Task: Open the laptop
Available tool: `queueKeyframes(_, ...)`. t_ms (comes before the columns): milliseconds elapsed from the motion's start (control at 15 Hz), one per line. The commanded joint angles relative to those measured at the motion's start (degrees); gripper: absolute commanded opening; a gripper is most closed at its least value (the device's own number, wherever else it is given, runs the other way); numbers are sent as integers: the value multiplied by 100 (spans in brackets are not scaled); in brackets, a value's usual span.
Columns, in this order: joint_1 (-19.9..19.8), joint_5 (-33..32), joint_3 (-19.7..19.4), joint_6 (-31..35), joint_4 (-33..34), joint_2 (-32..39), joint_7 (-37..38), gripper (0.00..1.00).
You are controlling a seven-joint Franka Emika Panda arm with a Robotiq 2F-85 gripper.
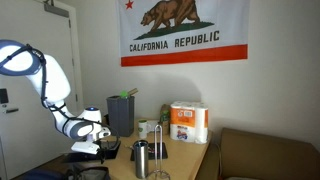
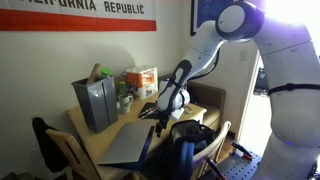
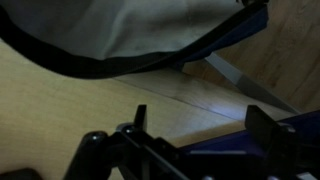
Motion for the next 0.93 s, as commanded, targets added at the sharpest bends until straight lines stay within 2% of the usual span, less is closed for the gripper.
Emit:
queueKeyframes(0, -133, -184, 105, -10, 16, 22, 126, 100)
queueKeyframes(200, -176, -166, 148, 61, 35, 151, 90, 100)
queueKeyframes(600, -1, -585, 135, 1440, 442, 1082, 216, 100)
queueKeyframes(733, 94, -814, 8, 1744, 557, 1179, 324, 100)
queueKeyframes(867, 169, -1019, -128, 1705, 543, 1092, 391, 100)
